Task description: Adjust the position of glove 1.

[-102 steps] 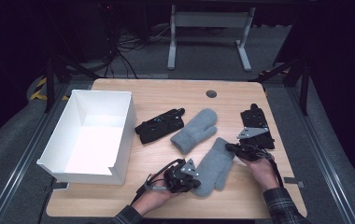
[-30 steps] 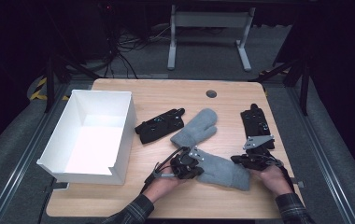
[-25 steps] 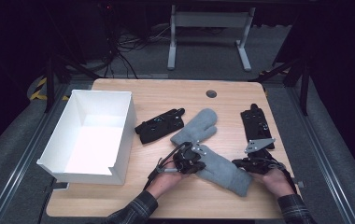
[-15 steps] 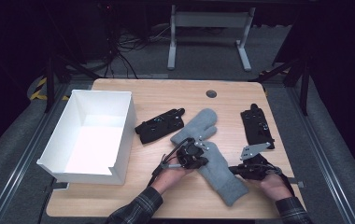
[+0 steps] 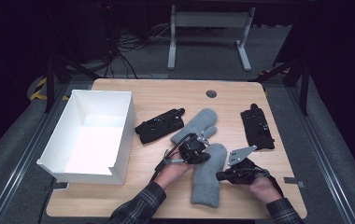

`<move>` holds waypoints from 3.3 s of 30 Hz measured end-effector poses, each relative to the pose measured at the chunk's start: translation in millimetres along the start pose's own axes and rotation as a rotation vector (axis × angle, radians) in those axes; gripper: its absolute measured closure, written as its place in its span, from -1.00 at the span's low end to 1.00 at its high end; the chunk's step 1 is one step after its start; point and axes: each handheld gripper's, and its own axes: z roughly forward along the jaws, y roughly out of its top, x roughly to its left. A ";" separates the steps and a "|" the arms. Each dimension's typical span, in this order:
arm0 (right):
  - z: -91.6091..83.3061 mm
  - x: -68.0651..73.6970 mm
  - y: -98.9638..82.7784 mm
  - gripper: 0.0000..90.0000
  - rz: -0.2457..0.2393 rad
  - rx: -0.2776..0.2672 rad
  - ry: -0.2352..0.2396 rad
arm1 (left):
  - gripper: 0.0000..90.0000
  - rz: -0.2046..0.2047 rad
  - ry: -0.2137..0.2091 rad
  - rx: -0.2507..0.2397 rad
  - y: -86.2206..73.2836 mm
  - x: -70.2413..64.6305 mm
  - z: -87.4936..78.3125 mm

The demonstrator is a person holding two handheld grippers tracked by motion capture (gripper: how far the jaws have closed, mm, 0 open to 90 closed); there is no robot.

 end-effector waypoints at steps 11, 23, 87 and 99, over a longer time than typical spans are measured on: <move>23.6 9.0 21.2 1.00 -0.046 -0.011 -0.012 | 0.99 0.016 0.007 0.012 8.4 1.5 4.1; -4.7 8.8 -1.5 0.48 0.009 -0.084 -0.138 | 0.65 -0.017 0.065 -0.062 3.2 14.3 -35.5; -37.9 -17.4 -73.3 -0.31 0.225 -0.130 -0.410 | 0.93 -0.070 0.075 -0.081 -5.9 72.9 -91.2; -29.6 11.1 -38.6 0.95 0.118 -0.177 -0.244 | 0.93 -0.050 0.110 -0.082 -22.4 49.5 -109.4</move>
